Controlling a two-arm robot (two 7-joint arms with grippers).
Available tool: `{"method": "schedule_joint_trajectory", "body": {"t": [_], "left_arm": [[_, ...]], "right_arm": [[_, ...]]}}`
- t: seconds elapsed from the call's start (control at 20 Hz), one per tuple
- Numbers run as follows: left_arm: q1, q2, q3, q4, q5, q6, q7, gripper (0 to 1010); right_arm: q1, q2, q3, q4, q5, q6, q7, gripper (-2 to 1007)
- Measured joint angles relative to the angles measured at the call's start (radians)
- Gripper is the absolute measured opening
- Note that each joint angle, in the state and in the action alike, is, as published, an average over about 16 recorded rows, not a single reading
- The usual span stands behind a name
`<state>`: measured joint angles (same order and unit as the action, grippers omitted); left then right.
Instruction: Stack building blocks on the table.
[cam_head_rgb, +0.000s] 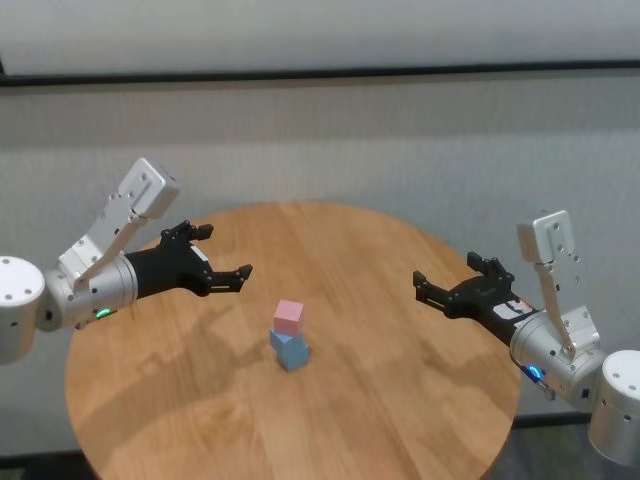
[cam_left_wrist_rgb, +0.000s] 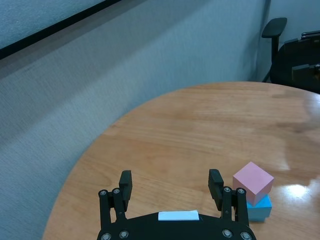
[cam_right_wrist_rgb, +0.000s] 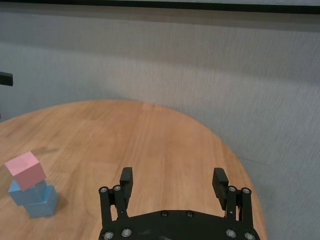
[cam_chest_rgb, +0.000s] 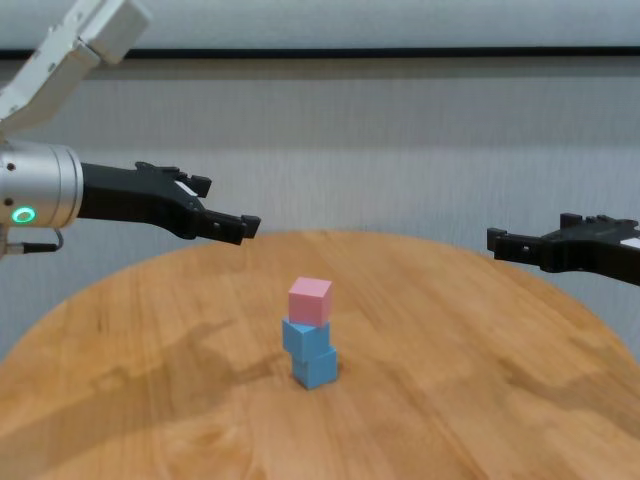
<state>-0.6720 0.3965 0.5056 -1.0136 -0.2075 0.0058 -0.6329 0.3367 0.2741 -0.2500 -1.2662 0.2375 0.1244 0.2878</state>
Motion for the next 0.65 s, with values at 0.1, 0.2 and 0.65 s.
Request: {"method": "schedule_joint_trajectory", "body": {"t": [0.1, 0.2, 0.65], "left_arm": [[-0.001, 0.001, -0.001, 0.001, 0.0, 0.0, 0.0, 1002], [-0.001, 0.001, -0.001, 0.001, 0.0, 0.001, 0.0, 1002], [-0.001, 0.0, 0.0, 0.002, 0.0, 0.0, 0.0, 1002]], "right_arm": [[0.0, 0.0, 0.0, 0.0, 0.0, 0.0, 0.0, 1004], [0.0, 0.0, 0.0, 0.0, 0.0, 0.0, 0.0, 1004], [0.0, 0.0, 0.0, 0.0, 0.0, 0.0, 0.0, 1004]]}}
